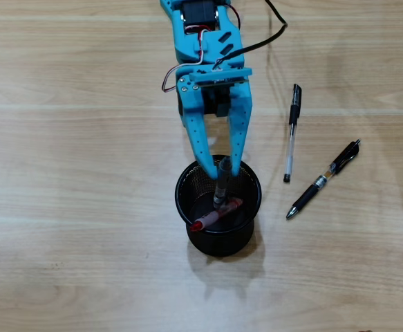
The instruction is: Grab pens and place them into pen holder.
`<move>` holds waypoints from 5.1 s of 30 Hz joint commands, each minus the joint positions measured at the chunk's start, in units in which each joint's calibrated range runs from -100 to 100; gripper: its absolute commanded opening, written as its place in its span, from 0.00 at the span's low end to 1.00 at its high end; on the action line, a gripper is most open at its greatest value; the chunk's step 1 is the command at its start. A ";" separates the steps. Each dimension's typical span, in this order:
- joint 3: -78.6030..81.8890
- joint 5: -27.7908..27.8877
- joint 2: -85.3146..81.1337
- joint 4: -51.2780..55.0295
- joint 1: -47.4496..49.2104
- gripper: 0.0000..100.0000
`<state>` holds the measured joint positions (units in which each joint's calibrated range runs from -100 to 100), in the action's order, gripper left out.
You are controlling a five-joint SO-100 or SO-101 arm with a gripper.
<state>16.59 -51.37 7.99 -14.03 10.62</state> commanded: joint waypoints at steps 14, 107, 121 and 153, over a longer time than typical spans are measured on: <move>-0.12 0.21 -3.61 -0.51 -0.15 0.16; -47.18 -20.31 21.53 96.26 27.92 0.24; -47.09 -20.41 30.70 87.60 27.01 0.24; -46.46 -23.45 33.41 87.88 27.19 0.02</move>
<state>-29.19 -74.77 42.31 73.59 37.97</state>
